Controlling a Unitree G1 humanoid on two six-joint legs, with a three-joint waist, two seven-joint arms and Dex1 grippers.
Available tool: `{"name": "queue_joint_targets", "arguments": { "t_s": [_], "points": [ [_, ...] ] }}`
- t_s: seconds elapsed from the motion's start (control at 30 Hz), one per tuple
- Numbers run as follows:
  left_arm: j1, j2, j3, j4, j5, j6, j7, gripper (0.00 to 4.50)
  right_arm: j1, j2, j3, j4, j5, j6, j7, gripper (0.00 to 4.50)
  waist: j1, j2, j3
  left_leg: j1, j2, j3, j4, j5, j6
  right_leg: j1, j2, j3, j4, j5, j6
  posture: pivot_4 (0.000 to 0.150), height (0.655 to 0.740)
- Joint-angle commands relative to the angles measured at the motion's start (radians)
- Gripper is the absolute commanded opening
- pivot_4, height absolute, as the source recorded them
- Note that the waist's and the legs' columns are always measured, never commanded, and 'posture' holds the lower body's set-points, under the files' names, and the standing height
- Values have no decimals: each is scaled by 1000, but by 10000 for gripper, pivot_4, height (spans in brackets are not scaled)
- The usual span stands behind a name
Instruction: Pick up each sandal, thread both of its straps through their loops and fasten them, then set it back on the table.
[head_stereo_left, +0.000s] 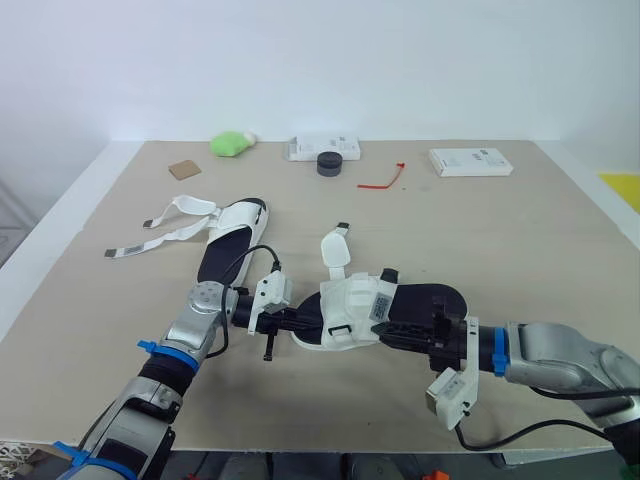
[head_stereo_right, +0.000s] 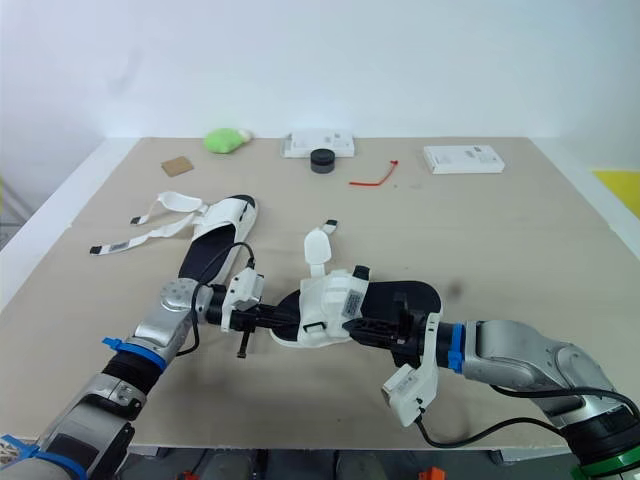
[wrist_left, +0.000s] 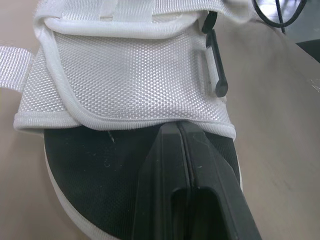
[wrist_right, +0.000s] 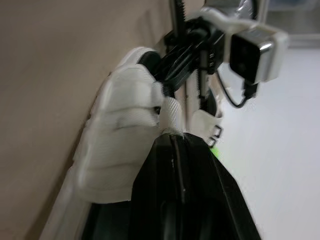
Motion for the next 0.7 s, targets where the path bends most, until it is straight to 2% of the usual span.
{"name": "queue_joint_targets", "arguments": {
  "t_s": [0.03,0.2,0.37,0.47,0.53,0.6,0.7],
  "points": [
    [60,21,-88,122,120,34,-4,0,28,-20,7,-29,101,120,99,19303,0,-1,0,0,0,0,0,0,0,0,0,0,0,0,0,1500,7400],
    [58,19,-90,125,120,32,-6,0,87,-98,-18,-55,268,278,267,44222,0,0,0,0,-1,0,0,0,0,0,0,0,0,0,1,1500,7400],
    [55,17,-89,129,118,31,-5,0,245,-228,-154,-166,579,604,450,44748,1,0,0,0,-1,0,1,-1,-1,1,-3,-1,0,-1,2,1500,7400],
    [54,16,-90,132,118,30,-7,0,375,-299,-339,-276,904,947,596,44748,1,0,0,0,-1,0,1,-2,-2,1,-5,-2,0,-2,2,1500,7400],
    [54,16,-89,133,119,29,-9,0,410,-308,-428,-312,1023,1076,653,44748,1,1,0,-1,-1,-1,2,-3,-2,1,-5,-4,0,-3,2,1500,7400],
    [53,15,-89,136,119,27,-10,0,388,-299,-490,-322,1150,1200,666,44748,1,0,0,-1,-1,-1,3,-5,-1,2,-5,-6,0,-5,2,1500,7400],
    [51,14,-89,140,119,25,-12,0,225,-271,-481,-274,1291,1377,570,44748,0,0,0,-1,-1,-1,5,-7,-4,2,-6,-7,-1,-5,2,1500,7400]
  ]
}}
